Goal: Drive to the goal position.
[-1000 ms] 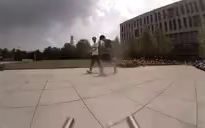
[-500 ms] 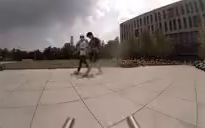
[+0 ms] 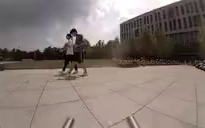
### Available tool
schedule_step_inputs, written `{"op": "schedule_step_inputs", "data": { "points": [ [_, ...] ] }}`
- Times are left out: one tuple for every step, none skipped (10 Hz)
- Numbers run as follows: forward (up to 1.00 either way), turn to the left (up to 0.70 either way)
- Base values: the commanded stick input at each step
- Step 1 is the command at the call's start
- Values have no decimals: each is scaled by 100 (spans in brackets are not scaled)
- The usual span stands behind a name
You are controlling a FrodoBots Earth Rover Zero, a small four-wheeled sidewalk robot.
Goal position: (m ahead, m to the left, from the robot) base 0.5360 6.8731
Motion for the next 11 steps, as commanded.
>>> {"op": "schedule_step_inputs", "data": {
  "points": [
    [4,0],
    [4,0],
    [1,0],
    [3,0],
    [3,0],
    [2,0],
    [1,0],
    [2,0],
    [4,0],
    [4,0],
    [4,0]
  ]
}}
